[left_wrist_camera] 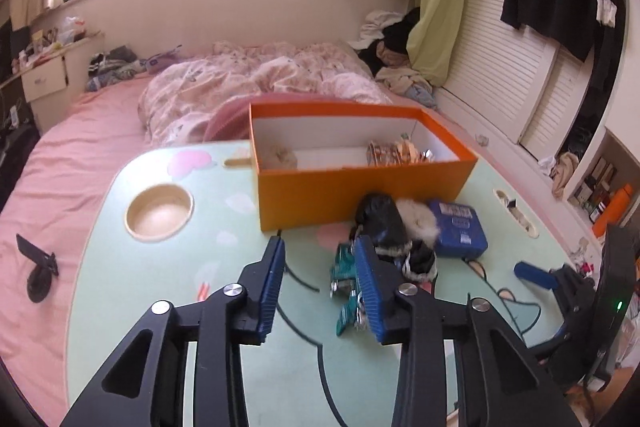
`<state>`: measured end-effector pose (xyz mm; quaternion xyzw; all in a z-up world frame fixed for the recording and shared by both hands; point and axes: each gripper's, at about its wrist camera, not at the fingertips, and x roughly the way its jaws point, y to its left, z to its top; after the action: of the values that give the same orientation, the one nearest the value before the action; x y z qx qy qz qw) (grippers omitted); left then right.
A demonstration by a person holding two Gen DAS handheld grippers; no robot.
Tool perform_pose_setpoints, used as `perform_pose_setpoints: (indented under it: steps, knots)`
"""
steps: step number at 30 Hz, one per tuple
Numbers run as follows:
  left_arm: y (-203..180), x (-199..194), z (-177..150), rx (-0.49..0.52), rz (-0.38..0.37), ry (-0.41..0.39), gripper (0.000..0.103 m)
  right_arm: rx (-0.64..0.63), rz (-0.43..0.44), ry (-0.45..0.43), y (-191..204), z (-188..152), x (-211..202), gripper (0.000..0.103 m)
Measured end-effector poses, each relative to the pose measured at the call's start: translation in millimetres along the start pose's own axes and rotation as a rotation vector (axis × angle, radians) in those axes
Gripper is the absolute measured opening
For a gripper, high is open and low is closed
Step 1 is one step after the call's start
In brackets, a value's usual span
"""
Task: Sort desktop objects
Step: 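Grasp the brown fluffy ball in the box with the left tool, place it on the table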
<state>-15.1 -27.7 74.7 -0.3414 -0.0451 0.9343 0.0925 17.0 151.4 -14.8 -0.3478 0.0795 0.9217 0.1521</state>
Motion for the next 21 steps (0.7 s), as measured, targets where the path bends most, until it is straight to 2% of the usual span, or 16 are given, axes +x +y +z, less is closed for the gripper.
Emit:
perform_pose_setpoints:
  steps: [2, 3, 5, 6, 7, 9, 13, 16, 18, 21]
  knots:
    - [2, 5, 30, -0.007, 0.001, 0.007, 0.023, 0.004, -0.003, -0.001, 0, 1, -1, 0.102]
    - [3, 13, 49, -0.008, 0.005, 0.032, 0.023, 0.004, -0.003, -0.001, 1, 0, -1, 0.102]
    - [5, 38, 78, -0.004, 0.015, 0.128, 0.025, 0.007, -0.006, -0.003, 2, 1, -1, 0.102]
    - [5, 52, 88, -0.007, 0.035, 0.189, 0.038, 0.007, -0.006, -0.003, 2, 1, -2, 0.102]
    - [5, 70, 98, -0.005, 0.069, 0.265, 0.046, 0.010, -0.008, -0.004, 2, 1, -2, 0.102]
    - [-2, 102, 108, 0.047, 0.123, 0.358, 0.052, 0.013, -0.010, -0.005, 2, 1, -3, 0.102]
    - [-11, 154, 107, 0.137, 0.229, 0.506, 0.052, 0.016, -0.011, -0.006, 0, 1, -3, 0.102]
    - [-21, 181, 104, 0.226, 0.331, 0.552, 0.052, 0.018, -0.012, -0.008, -1, 3, -4, 0.102]
    - [-21, 194, 101, 0.238, 0.373, 0.593, 0.044, 0.034, -0.024, -0.010, -2, 3, -4, 0.102]
    - [-22, 208, 93, 0.272, 0.414, 0.623, 0.038, 0.033, -0.023, -0.012, -2, 3, -5, 0.102]
